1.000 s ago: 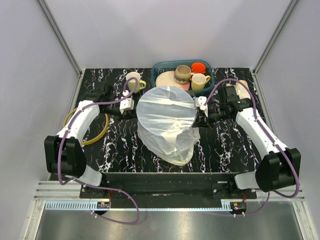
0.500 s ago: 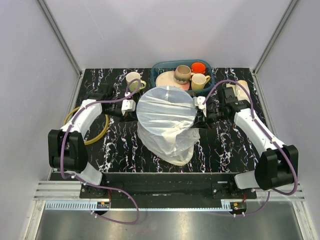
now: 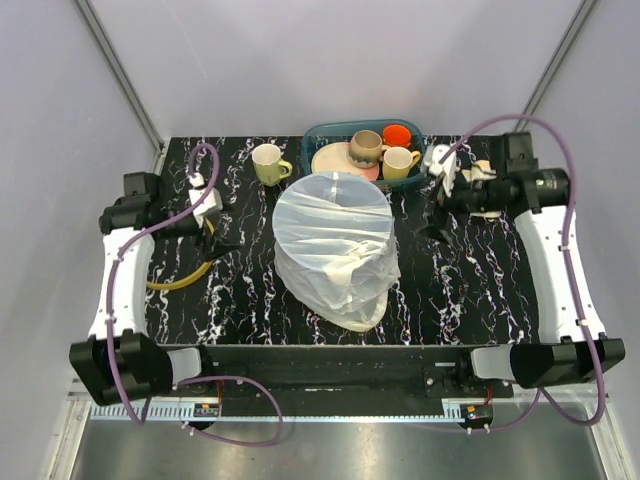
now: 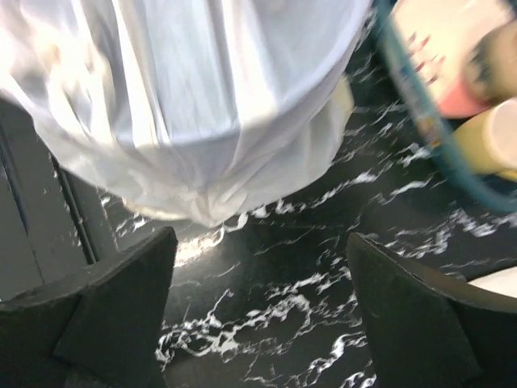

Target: Put the trash bags into the trash bin

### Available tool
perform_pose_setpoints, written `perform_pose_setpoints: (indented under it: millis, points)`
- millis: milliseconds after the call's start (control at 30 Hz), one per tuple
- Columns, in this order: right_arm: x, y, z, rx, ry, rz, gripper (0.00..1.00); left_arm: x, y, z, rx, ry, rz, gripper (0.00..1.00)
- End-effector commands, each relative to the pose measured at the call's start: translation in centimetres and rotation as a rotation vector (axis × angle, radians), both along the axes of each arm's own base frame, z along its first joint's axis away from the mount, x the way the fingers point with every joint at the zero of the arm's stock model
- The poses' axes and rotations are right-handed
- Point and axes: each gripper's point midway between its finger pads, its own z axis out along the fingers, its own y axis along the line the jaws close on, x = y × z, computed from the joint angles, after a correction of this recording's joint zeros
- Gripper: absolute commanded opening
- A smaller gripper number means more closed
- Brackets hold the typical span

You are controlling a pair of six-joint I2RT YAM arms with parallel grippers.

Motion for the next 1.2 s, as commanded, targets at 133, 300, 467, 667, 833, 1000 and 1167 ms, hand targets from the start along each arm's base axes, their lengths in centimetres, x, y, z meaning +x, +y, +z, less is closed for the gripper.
perform_pose_setpoints:
  millis: [133, 300, 467, 667, 833, 1000, 1167]
  points:
    - [-1.4, 9.0, 8.6, 0.053, 0.039, 0.042, 0.75, 0.2, 0.8, 6.4, -0.214, 0.038, 0.291, 0.99]
    - [-0.5, 14.7, 7.8, 0.001, 0.020, 0.110, 0.51, 0.7, 1.3, 7.1, -0.320, 0.039, 0.440, 0.99]
    - [0.3, 18.9, 3.8, -0.040, 0.092, 0.138, 0.28, 0.1, 1.2, 6.9, -0.354, 0.094, 0.469, 0.99]
    - [0.8, 20.2, -4.2, -0.139, 0.137, 0.170, 0.02, -0.2, 1.6, 6.3, -0.320, 0.083, 0.495, 0.99]
    - [1.8, 20.0, -9.6, -0.220, 0.159, 0.172, 0.00, -0.4, 1.7, 5.9, -0.312, 0.072, 0.503, 0.99]
    - [1.6, 19.5, -14.9, -0.295, 0.216, 0.196, 0.00, -0.2, 1.9, 5.8, -0.307, 0.071, 0.518, 0.99]
    - [1.4, 19.0, -18.8, -0.355, 0.260, 0.218, 0.00, -0.1, 1.9, 6.1, -0.307, 0.062, 0.518, 0.99]
